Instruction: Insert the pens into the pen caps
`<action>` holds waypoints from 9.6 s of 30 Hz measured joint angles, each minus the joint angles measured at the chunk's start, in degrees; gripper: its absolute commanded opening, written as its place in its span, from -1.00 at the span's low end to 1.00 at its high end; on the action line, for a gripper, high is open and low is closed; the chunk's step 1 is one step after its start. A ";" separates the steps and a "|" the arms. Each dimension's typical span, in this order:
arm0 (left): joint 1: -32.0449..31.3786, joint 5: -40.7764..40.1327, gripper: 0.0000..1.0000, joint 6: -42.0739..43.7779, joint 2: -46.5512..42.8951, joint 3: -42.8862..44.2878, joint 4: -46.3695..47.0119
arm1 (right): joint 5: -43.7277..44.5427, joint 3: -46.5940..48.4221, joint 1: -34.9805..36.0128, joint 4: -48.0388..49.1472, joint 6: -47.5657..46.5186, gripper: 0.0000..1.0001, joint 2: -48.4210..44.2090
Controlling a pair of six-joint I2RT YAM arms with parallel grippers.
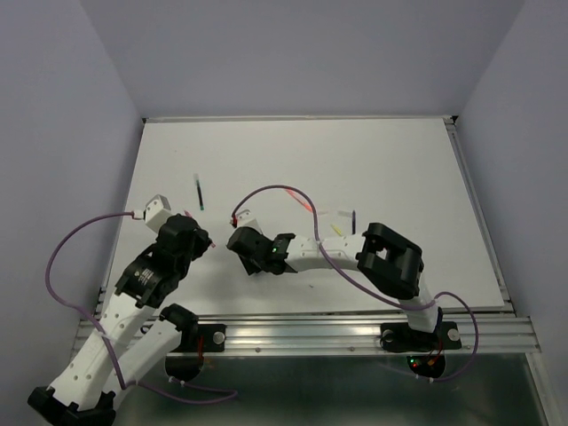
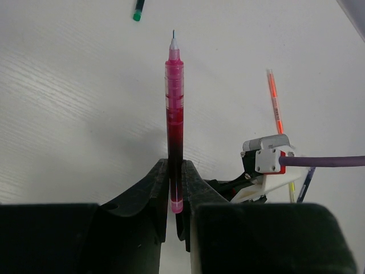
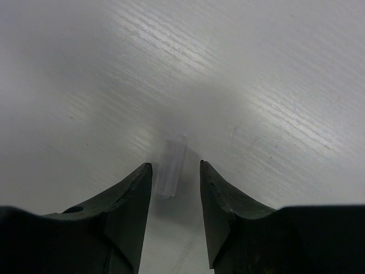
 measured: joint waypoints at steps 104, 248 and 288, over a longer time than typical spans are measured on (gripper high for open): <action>-2.62 90.79 -1.00 33.64 38.56 7.91 24.09 | -65.40 5.86 -37.94 -52.54 -141.98 -0.99 -30.25; -8.17 90.82 -1.00 26.45 53.24 15.15 33.92 | -56.74 -6.19 -29.20 -42.71 -142.16 1.00 -38.40; 12.31 15.69 -1.00 26.88 56.68 23.61 22.29 | -30.38 -15.02 -44.72 24.96 -42.23 1.00 -33.05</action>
